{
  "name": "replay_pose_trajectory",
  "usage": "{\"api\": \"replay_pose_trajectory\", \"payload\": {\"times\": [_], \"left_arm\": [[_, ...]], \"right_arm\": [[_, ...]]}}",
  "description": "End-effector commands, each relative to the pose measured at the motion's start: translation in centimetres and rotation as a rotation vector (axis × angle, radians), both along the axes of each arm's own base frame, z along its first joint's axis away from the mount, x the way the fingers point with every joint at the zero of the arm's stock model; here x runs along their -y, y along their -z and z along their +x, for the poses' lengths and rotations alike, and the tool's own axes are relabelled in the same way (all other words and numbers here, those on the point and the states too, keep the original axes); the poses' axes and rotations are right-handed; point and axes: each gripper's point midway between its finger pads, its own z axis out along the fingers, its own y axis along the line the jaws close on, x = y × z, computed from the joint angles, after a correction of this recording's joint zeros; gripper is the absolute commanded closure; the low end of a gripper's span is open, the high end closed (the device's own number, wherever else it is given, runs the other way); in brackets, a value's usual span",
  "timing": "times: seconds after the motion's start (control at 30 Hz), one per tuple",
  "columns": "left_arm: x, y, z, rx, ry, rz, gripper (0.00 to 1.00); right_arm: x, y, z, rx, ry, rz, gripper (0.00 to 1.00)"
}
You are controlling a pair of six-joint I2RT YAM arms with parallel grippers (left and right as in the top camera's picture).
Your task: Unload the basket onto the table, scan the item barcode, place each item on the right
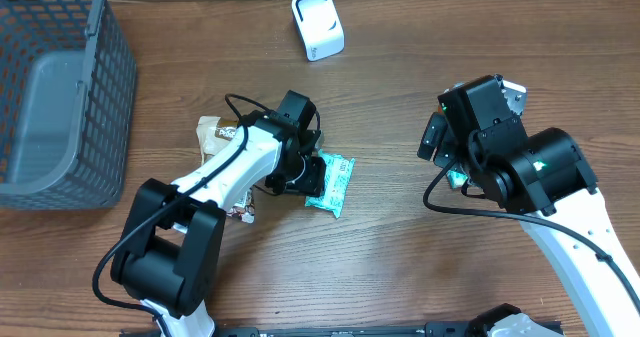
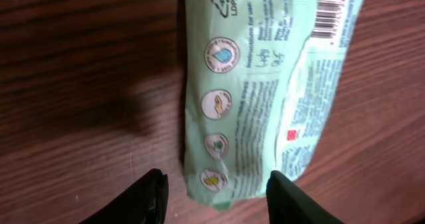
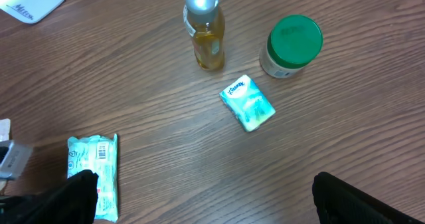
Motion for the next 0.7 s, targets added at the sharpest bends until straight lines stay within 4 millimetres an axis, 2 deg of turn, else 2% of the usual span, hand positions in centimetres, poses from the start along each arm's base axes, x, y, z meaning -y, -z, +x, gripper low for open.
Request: {"api": "replay_pose_trajectory", "payload": {"times": [0.0, 0.27, 0.37, 0.53, 0.67], "left_arm": [[-0.5, 1.6, -0.7, -0.037, -0.042, 0.032, 0.51], [-0.1, 3.1, -1.2, -0.028, -0.047, -0.011, 0.51], [-0.3, 3.0, -1.3, -0.036, -0.049, -0.009, 0.57], [0.1, 1.2, 0.2, -0.016, -0.066, -0.047, 0.61], [0.2, -0.3, 1.3, 0.005, -0.079, -0.058, 0.54]], "right_arm": [[0.3, -0.8, 0.1, 0.032, 0.014, 0.004, 0.0], [0.3, -0.8, 0.1, 0.032, 0.014, 0.004, 0.0], [0.3, -0.8, 0.1, 0.032, 0.014, 0.004, 0.0], [0.3, -0.8, 0.1, 0.032, 0.014, 0.004, 0.0], [0.3, -0.8, 0.1, 0.032, 0.014, 0.003, 0.0]]}}
